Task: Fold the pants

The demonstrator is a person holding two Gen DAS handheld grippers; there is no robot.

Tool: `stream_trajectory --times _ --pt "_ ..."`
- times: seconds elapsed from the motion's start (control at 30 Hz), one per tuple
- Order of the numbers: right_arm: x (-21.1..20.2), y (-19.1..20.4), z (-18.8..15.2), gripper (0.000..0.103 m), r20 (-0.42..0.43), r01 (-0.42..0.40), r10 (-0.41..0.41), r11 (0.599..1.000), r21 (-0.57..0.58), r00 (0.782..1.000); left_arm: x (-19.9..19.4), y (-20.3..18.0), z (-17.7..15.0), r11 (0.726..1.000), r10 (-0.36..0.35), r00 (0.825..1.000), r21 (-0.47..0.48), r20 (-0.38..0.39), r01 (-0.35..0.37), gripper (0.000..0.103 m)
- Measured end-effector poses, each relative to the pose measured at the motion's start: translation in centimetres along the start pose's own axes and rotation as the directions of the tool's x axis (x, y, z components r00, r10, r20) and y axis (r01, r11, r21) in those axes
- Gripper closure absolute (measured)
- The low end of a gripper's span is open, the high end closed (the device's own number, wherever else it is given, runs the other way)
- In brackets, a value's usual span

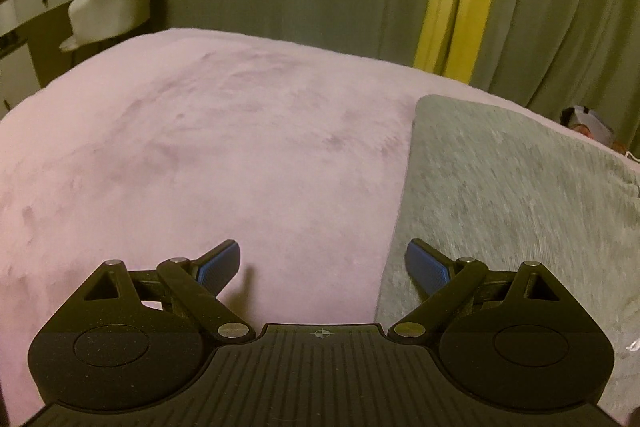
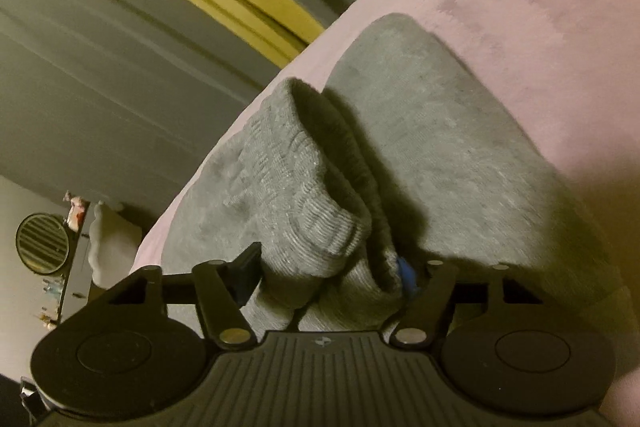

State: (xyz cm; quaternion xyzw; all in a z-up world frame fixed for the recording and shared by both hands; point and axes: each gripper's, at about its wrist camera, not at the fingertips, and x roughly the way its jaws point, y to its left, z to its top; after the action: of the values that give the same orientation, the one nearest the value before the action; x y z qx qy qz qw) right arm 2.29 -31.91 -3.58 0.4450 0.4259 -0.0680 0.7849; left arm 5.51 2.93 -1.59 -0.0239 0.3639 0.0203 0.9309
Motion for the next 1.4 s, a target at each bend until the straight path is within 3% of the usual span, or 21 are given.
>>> stream_trajectory --times 0.1,0.2,0.4,0.73,1.17,1.23,1.3,1.4 --pt "0.6 0.7 0.3 0.036 -0.014 0.016 -0.017 0.998 -0.055 1.0 0.0 0.2 0.0 1.0 -0.006 1.0 -0.007 0.002 0.006 0.008" --pt "0.5 1.5 0.1 0.053 -0.007 0.036 -0.037 0.992 -0.121 0.999 0.1 0.2 -0.1 1.0 -0.003 1.0 -0.014 -0.002 0.003 0.008" --pt "-1.0 4.2 -0.4 0.062 0.049 0.066 -0.056 0.969 -0.24 0.997 0.1 0.0 -0.1 1.0 0.022 1.0 -0.005 0.002 -0.022 0.008" --pt "-4.7 7.9 -0.2 0.065 0.162 0.052 0.001 0.944 -0.325 0.987 0.1 -0.1 -0.2 0.999 0.036 0.999 -0.016 0.005 -0.036 0.008" --pt "-8.3 6.8 0.6 0.066 0.224 0.065 0.001 0.955 -0.288 0.975 0.1 0.1 -0.2 0.999 0.028 1.0 -0.018 0.004 -0.028 0.008" --pt "-8.4 6.8 0.7 0.066 0.222 0.055 0.006 0.962 -0.266 0.975 -0.1 0.1 -0.2 1.0 -0.004 1.0 -0.007 0.0 0.004 0.008" --pt "-8.3 7.4 0.8 0.066 0.215 0.047 0.008 0.967 -0.25 0.976 -1.0 0.1 -0.4 0.995 -0.104 0.995 0.009 0.003 0.104 0.008" --pt "-8.3 8.8 1.2 0.066 0.218 0.032 0.035 0.955 -0.296 0.975 -3.5 -0.4 -1.2 0.96 -0.273 0.962 0.053 -0.016 0.274 0.008"
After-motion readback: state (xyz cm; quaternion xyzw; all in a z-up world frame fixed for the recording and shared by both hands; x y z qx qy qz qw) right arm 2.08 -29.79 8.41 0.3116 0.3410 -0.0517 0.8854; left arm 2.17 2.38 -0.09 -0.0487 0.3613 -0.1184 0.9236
